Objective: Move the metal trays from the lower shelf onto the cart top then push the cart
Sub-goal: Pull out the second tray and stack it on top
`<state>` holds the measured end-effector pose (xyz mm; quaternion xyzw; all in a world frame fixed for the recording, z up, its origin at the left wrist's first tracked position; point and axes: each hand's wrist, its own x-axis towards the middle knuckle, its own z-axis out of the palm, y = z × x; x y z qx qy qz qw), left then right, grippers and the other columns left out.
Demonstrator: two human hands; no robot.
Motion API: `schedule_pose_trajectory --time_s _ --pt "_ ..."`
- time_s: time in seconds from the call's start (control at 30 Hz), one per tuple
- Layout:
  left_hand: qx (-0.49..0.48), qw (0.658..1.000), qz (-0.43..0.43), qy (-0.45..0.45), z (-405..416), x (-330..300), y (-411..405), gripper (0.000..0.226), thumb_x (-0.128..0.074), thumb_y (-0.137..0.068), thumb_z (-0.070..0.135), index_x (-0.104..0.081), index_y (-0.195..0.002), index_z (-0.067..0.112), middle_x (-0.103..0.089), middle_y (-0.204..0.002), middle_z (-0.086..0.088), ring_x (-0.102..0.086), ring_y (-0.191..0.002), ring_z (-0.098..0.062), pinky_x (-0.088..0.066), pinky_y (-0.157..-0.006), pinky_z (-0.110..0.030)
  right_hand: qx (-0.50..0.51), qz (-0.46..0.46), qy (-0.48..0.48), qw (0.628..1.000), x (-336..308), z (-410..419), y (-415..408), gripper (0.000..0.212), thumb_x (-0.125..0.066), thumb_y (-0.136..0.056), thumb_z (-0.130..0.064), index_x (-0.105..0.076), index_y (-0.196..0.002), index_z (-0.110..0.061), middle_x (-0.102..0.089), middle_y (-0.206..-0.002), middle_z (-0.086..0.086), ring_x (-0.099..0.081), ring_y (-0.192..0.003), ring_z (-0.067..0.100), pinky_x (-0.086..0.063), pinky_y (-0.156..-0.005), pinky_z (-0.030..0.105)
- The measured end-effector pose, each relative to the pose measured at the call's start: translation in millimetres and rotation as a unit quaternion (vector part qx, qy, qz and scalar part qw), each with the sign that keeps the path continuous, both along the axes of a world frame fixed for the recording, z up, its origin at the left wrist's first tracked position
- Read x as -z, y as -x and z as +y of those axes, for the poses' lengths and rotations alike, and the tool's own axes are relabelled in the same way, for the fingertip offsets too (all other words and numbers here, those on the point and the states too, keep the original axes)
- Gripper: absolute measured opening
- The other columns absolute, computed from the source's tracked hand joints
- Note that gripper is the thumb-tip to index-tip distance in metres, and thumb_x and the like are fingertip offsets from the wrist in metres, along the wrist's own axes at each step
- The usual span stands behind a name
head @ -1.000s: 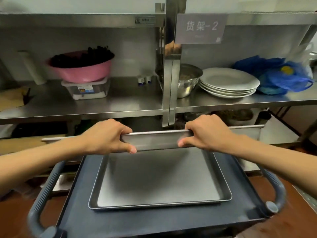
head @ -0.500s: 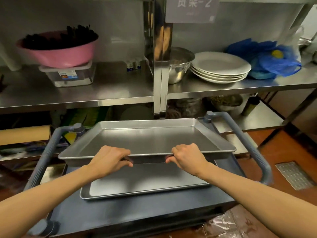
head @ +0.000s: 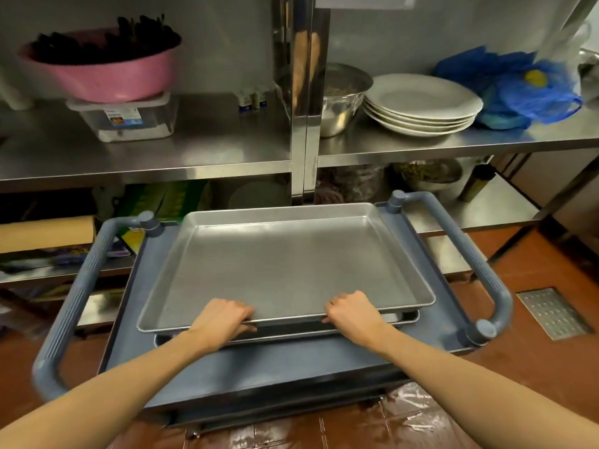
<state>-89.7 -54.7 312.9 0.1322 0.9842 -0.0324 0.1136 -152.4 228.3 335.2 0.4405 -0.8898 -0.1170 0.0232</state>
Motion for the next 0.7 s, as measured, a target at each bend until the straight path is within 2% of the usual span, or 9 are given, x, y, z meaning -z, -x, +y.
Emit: schedule_pose_trajectory --time_s 0.07,0.13,0.3,0.47,0.6,0.7 --pt "-0.008 1.000 -0.017 0.004 3.6 12.7 -3.7 0.036 -0.052 -0.095 0.053 -0.058 -0.097 0.017 -0.069 -0.111 -0.003 -0.063 -0.103 -0.031 -0.043 -0.076 -0.040 0.029 -0.063 -0.006 0.998 14.9 0.3 0.8 0.024 -0.055 -0.095 -0.030 -0.066 -0.096 -0.008 -0.073 -0.101 0.015 -0.068 -0.095 0.034 -0.039 -0.064 0.033" --pt "-0.013 1.000 -0.025 0.000 5.9 21.6 -5.1 0.038 -0.052 -0.094 0.054 -0.057 -0.096 0.016 -0.068 -0.110 -0.004 -0.063 -0.101 -0.031 -0.043 -0.074 -0.040 0.053 -0.092 -0.021 0.994 23.6 0.2 1.1 0.026 -0.051 -0.097 -0.030 -0.063 -0.103 -0.007 -0.069 -0.110 0.016 -0.064 -0.103 0.036 -0.037 -0.068 0.036" --pt "-0.024 0.999 -0.040 0.002 6.0 31.5 -4.7 0.040 -0.057 -0.090 0.055 -0.057 -0.096 0.015 -0.068 -0.109 -0.004 -0.064 -0.101 -0.031 -0.044 -0.074 -0.040 0.079 -0.124 -0.046 0.988 33.7 -3.4 4.0 0.032 -0.058 -0.093 -0.038 -0.064 -0.099 -0.007 -0.070 -0.107 0.015 -0.065 -0.100 0.035 -0.032 -0.065 0.035" --pt "-0.049 0.998 -0.029 -0.021 4.7 33.5 -6.9 0.041 -0.058 -0.088 0.058 -0.062 -0.092 0.017 -0.071 -0.101 -0.002 -0.066 -0.092 -0.026 -0.045 -0.071 -0.035 0.141 -0.153 -0.049 0.977 37.1 -7.1 4.4 0.040 -0.061 -0.089 -0.046 -0.066 -0.097 -0.007 -0.071 -0.103 0.016 -0.067 -0.097 0.033 -0.039 -0.068 0.033" --pt "-0.107 0.986 0.042 -0.124 1.7 17.6 1.8 0.040 -0.057 -0.089 0.058 -0.064 -0.083 0.019 -0.074 -0.084 -0.001 -0.067 -0.078 -0.026 -0.040 -0.061 -0.031 0.210 -0.142 0.046 0.966 21.3 -5.5 12.9 0.041 -0.048 -0.097 -0.044 -0.066 -0.101 -0.008 -0.071 -0.103 0.018 -0.065 -0.097 0.036 -0.046 -0.074 0.035" --pt "-0.141 0.972 0.061 -0.180 5.0 1.6 10.8 0.037 -0.054 -0.093 0.055 -0.064 -0.084 0.021 -0.073 -0.078 0.003 -0.067 -0.072 -0.023 -0.050 -0.064 -0.033 0.257 -0.152 0.133 0.945 3.9 -8.1 19.2 0.038 -0.046 -0.098 -0.041 -0.067 -0.096 -0.009 -0.072 -0.096 0.017 -0.065 -0.092 0.038 -0.047 -0.072 0.037"
